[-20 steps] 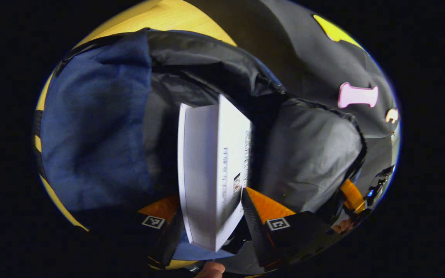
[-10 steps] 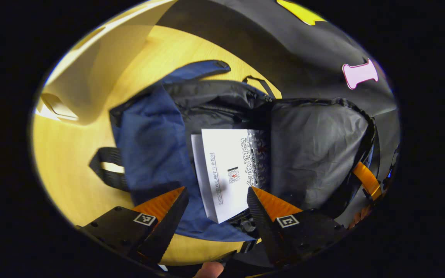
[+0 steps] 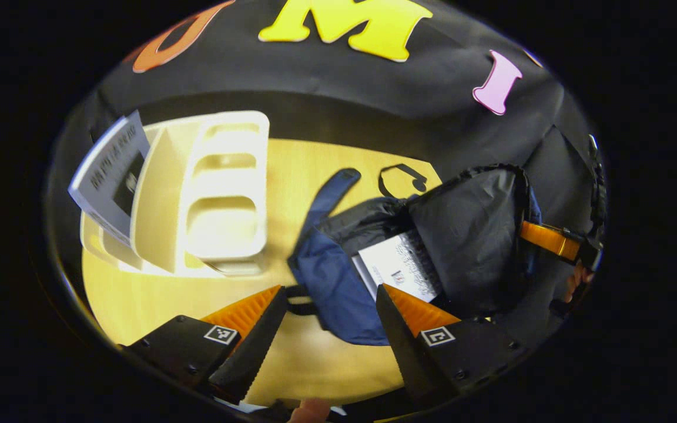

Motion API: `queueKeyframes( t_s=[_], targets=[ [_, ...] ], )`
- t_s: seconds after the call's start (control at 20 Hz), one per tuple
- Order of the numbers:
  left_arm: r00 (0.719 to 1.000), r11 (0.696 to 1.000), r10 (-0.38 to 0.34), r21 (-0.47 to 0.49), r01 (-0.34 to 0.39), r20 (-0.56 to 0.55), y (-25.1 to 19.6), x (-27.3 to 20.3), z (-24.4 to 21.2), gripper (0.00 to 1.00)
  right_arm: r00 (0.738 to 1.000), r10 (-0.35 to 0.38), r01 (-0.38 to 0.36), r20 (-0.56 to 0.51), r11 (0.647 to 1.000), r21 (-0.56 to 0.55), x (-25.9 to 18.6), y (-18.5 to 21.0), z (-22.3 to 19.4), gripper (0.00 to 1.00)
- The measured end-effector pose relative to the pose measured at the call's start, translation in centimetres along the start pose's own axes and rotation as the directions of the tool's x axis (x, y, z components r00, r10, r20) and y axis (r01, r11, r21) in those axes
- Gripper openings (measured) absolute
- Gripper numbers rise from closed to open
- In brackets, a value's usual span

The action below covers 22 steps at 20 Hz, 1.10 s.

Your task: Open the schoolbag, grab two books from the bookshelf and put them into the schoolbag.

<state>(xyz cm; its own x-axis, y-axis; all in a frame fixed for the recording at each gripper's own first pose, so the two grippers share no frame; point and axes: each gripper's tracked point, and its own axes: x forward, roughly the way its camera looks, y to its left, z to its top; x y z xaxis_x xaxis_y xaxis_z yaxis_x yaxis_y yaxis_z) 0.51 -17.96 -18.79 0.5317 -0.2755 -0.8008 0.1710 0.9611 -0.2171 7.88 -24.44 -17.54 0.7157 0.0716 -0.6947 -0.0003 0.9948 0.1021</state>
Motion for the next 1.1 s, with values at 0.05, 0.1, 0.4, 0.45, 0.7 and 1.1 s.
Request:
queueKeyframes(
  t_s=[0.05, 0.1, 0.4, 0.45, 0.7, 1.1],
  targets=[
    [1.0, 1.0, 0.005, 0.003, -0.005, 0.03, 0.8, -1.4, 1.2, 0.97, 1.0, -0.004, 0.004, -0.001, 1.0, -0.005, 0.0, 0.4, 0.1, 0.03],
    [0.998, 1.0, 0.011, -0.009, -0.01, 0.059, 1.5, -2.7, 2.4, 0.97, 1.0, -0.007, 0.007, -0.001, 1.0, -0.01, 0.0, 0.7, 0.0, 0.01],
    [0.981, 0.991, 0.135, -0.023, -0.133, 0.143, 11.0, -8.5, 7.8, 0.97, 1.0, -0.011, 0.011, -0.009, 1.0, 0.002, -0.1, 2.6, -0.2, 0.01],
    [0.98, 0.988, 0.154, -0.031, -0.152, 0.129, 12.7, -9.2, 8.1, 0.97, 1.0, -0.014, 0.014, -0.011, 1.0, 0.004, -0.1, 2.6, -0.2, 0.0],
    [0.973, 0.972, 0.215, -0.119, -0.204, 0.087, 19.8, -10.5, 10.4, 0.97, 0.999, -0.028, 0.029, -0.014, 1.0, 0.011, 0.0, 3.2, -0.2, 0.0],
    [0.971, 0.971, 0.23, -0.057, -0.233, -0.06, 25.8, -8.3, 12.3, 0.97, 0.998, -0.053, 0.053, -0.027, 0.998, 0.016, 0.0, 3.2, 0.0, 0.0]
  ],
)
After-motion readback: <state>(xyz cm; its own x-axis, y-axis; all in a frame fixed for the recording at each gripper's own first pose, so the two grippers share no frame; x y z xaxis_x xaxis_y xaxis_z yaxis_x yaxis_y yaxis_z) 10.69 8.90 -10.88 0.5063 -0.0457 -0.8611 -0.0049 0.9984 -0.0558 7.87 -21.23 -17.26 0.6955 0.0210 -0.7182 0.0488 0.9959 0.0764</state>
